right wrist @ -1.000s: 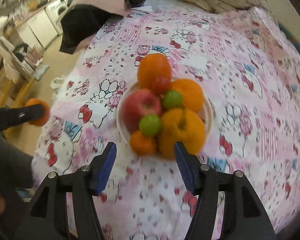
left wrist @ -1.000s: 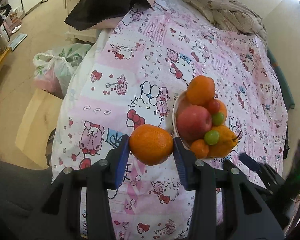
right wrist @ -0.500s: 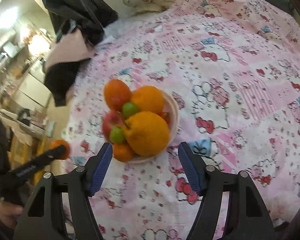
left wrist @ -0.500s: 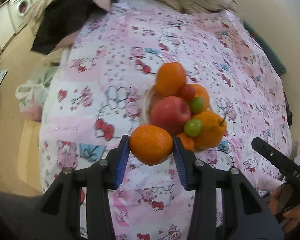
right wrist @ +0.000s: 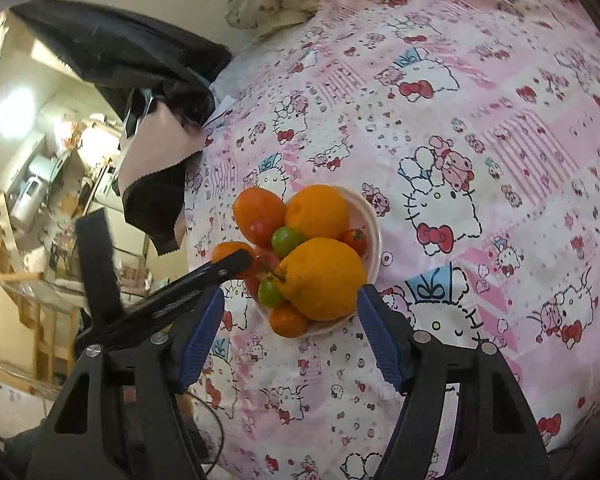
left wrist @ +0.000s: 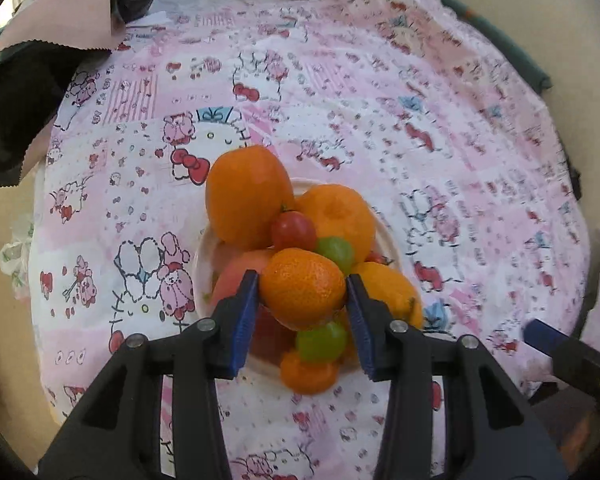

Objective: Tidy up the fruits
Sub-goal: 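Open both grippers on the plate and withdraw them from the fruit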

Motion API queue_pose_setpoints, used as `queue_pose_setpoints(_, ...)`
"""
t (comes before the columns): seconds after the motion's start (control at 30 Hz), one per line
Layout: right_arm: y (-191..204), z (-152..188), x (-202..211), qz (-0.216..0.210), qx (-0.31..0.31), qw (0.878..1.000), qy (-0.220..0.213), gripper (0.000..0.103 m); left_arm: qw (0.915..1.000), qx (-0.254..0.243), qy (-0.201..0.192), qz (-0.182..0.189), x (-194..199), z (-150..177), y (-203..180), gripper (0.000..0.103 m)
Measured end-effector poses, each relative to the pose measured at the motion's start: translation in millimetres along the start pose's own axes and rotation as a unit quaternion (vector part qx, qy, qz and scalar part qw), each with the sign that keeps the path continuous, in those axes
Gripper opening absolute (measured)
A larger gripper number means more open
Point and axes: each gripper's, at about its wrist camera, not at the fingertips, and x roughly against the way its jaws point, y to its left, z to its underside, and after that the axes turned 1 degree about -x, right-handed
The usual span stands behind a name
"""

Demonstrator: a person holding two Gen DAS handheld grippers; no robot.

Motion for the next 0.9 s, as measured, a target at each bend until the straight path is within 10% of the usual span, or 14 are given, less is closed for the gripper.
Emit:
queue_pose_setpoints(0.27, -6.9, -0.7, -4.4, -0.009, -0.023, 1.0, 0.014, 0.072, 0.9997, 0.014, 0.017, 0.012, -14.2, 0.0, 3.9, 0.04)
queue_pose_setpoints(0.47, -4.8, 0.2, -6.6, -0.013, -0.021, 1.0, 0.018, 0.072, 0.9992, 0.013, -0.023, 0.029, 13.4, 0.1, 3.5, 0.08)
queue_pose_setpoints(0.9, 39.0, 14.6, 10.9, 0.038, 0.094, 0.994, -0.036, 0.072, 0.9877, 0.026, -0.147, -0.049, 116.0, 48.0, 39.8, 0.08)
